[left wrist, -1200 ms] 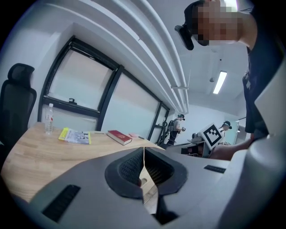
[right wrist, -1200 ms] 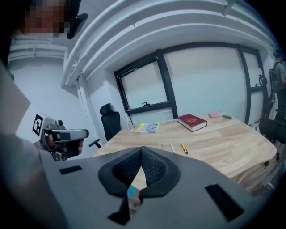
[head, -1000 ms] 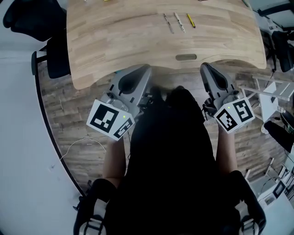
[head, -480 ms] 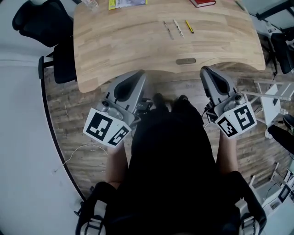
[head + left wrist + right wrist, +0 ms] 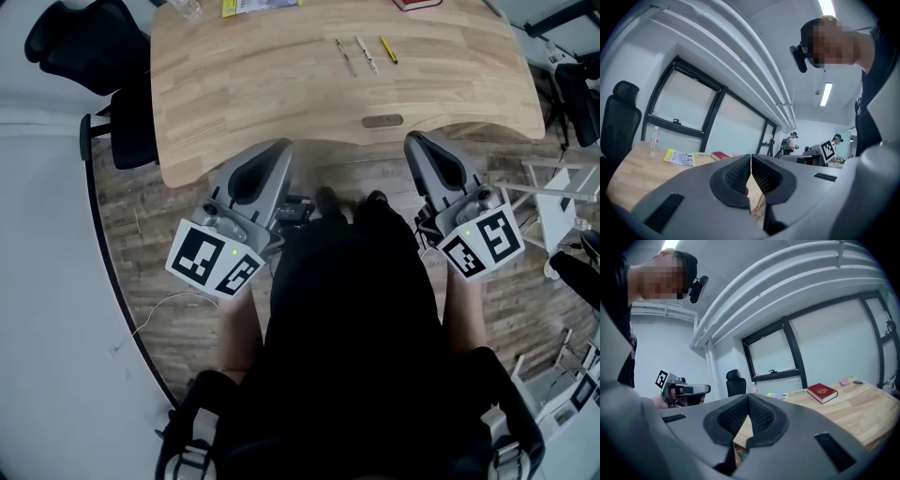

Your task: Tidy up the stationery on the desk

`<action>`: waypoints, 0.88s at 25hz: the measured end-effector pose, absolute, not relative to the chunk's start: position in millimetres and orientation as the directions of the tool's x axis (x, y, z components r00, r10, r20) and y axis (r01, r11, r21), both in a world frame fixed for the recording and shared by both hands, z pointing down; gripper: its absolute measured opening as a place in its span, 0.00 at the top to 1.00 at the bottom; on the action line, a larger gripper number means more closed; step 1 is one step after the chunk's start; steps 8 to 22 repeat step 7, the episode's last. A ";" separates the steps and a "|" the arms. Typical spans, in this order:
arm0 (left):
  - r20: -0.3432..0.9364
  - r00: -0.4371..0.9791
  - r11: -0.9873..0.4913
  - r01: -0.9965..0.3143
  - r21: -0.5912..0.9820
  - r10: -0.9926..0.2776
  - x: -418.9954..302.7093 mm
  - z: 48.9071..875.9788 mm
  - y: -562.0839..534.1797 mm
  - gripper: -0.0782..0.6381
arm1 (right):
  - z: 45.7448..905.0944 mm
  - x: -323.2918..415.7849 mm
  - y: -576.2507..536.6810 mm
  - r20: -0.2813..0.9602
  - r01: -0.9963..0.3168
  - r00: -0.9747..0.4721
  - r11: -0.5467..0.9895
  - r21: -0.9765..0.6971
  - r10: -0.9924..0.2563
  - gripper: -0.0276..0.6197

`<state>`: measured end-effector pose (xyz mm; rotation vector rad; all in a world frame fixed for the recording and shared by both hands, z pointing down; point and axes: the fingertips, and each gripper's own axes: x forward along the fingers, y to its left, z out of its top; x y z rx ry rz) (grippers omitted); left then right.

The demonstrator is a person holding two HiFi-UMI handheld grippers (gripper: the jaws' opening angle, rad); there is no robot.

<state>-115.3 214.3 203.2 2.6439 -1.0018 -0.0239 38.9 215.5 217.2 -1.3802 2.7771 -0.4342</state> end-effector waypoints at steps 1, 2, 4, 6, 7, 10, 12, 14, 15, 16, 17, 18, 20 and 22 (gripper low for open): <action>0.096 0.756 -0.707 -0.643 0.295 -0.647 -115.2 203.9 212.8 0.84 | 217.2 38.1 214.3 0.115 -0.781 -0.612 0.574 -0.246 -0.783 0.92; 0.098 0.757 -0.707 -0.642 0.296 -0.646 -115.1 204.8 211.3 0.84 | 217.3 37.4 213.2 0.117 -0.781 -0.612 0.576 -0.240 -0.782 0.92; 0.101 0.758 -0.708 -0.641 0.298 -0.644 -114.7 206.5 208.8 0.84 | 217.7 36.5 211.3 0.123 -0.782 -0.614 0.580 -0.228 -0.779 0.92; 0.102 0.759 -0.708 -0.640 0.298 -0.643 -114.1 207.9 206.5 0.84 | 218.2 36.4 209.0 0.128 -0.783 -0.614 0.582 -0.218 -0.778 0.92; 0.102 0.759 -0.708 -0.640 0.299 -0.643 -113.8 208.6 205.5 0.84 | 218.5 36.5 207.8 0.131 -0.784 -0.614 0.583 -0.213 -0.778 0.92; 0.102 0.759 -0.708 -0.640 0.299 -0.643 -113.8 208.6 205.5 0.84 | 218.5 36.5 207.8 0.131 -0.784 -0.614 0.583 -0.213 -0.778 0.92; 0.102 0.759 -0.708 -0.640 0.299 -0.643 -113.8 208.6 205.5 0.84 | 218.5 36.5 207.8 0.131 -0.784 -0.614 0.583 -0.213 -0.778 0.92; 0.102 0.759 -0.708 -0.640 0.299 -0.643 -113.8 208.6 205.5 0.84 | 218.5 36.5 207.8 0.131 -0.784 -0.614 0.583 -0.213 -0.778 0.92; 0.102 0.759 -0.708 -0.640 0.299 -0.643 -113.8 208.6 205.5 0.84 | 218.5 36.5 207.8 0.131 -0.784 -0.614 0.583 -0.213 -0.778 0.92; 0.102 0.759 -0.708 -0.640 0.299 -0.643 -113.8 208.6 205.5 0.84 | 218.5 36.5 207.8 0.131 -0.784 -0.614 0.583 -0.213 -0.778 0.92; 0.102 0.759 -0.708 -0.640 0.299 -0.643 -113.8 208.6 205.5 0.84 | 218.5 36.5 207.8 0.131 -0.784 -0.614 0.583 -0.213 -0.778 0.92; 0.102 0.759 -0.708 -0.640 0.299 -0.643 -113.8 208.6 205.5 0.84 | 218.5 36.5 207.8 0.131 -0.784 -0.614 0.583 -0.213 -0.778 0.92; 0.102 0.759 -0.708 -0.640 0.299 -0.643 -113.8 208.6 205.5 0.84 | 218.5 36.5 207.8 0.131 -0.784 -0.614 0.583 -0.213 -0.778 0.92; 0.102 0.759 -0.708 -0.640 0.299 -0.643 -113.8 208.6 205.5 0.84 | 218.5 36.5 207.8 0.131 -0.784 -0.614 0.583 -0.213 -0.778 0.92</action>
